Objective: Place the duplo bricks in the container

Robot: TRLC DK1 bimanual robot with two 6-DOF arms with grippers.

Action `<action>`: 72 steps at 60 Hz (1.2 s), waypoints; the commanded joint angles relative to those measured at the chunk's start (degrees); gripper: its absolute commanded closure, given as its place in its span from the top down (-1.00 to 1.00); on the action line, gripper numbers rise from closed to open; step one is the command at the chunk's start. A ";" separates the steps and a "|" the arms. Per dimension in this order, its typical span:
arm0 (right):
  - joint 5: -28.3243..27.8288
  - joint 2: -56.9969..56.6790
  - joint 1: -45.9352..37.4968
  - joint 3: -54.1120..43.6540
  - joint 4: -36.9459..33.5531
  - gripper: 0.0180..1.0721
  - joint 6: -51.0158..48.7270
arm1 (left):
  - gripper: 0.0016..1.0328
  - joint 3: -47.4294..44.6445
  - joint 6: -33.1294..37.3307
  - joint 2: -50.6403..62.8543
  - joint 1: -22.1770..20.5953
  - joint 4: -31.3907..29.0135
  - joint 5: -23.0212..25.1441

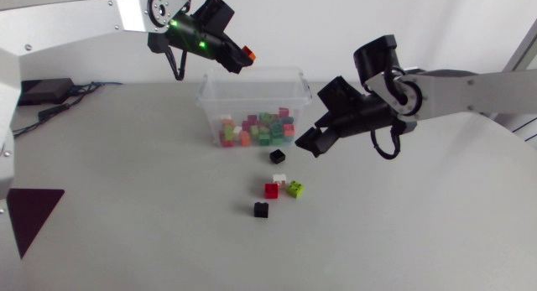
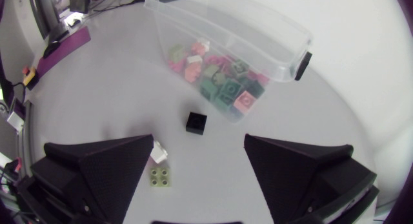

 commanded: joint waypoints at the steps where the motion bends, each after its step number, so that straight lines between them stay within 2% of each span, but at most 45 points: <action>1: 0.06 -0.34 -0.46 -2.00 -1.03 0.93 -2.22 | -0.56 3.22 -2.63 3.12 0.36 1.17 -1.09; 16: 2.26 3.70 1.47 -2.97 -3.67 0.93 -3.89 | -0.54 8.41 -5.10 8.66 0.63 3.45 -4.08; 25: 5.78 6.16 4.28 -3.93 -5.25 0.93 -4.33 | -0.50 11.31 -6.24 11.82 0.71 4.15 -5.84; 29: 6.39 6.86 5.25 -3.93 -5.86 0.93 -4.24 | -0.16 12.28 -6.94 12.61 0.80 4.33 -7.51; 30: 6.66 7.04 5.60 -4.02 -5.95 0.93 -4.24 | 0.04 12.45 -7.47 12.79 0.80 4.59 -8.03; 31: 6.83 7.13 5.87 -4.02 -6.13 0.93 -4.15 | 0.10 12.45 -7.47 12.79 0.80 4.59 -8.30; 35: 7.53 7.74 6.92 -4.11 -6.57 0.93 -3.89 | 0.57 12.28 -8.00 12.61 0.80 4.59 -10.32; 37: 7.71 8.09 7.36 -4.11 -6.57 0.93 -3.71 | 0.90 11.84 -8.08 12.17 0.80 4.42 -10.41; 38: 7.80 8.27 7.62 -4.20 -6.57 0.93 -3.63 | 0.92 11.22 -8.08 11.56 0.80 4.33 -10.41; 46: 10.17 10.82 9.65 -3.58 -6.65 0.93 -3.01 | 0.92 4.01 -7.03 4.97 0.98 3.80 -10.41; 55: 12.10 13.02 10.88 -2.09 -7.45 0.90 -2.75 | 0.92 -9.26 -0.09 -6.02 0.27 2.66 -9.35; 61: 12.90 14.77 10.96 -0.33 -8.41 0.89 -2.66 | 0.91 -15.23 5.63 -10.94 -0.52 -2.17 -9.09; 69: 13.25 16.00 11.23 1.43 -8.76 0.72 -2.92 | 0.89 -24.11 11.87 -16.92 -1.48 -4.99 -7.86; 72: 13.34 16.62 11.32 2.04 -8.76 0.72 -2.92 | 0.89 -27.80 14.33 -18.41 -2.01 -5.43 -7.77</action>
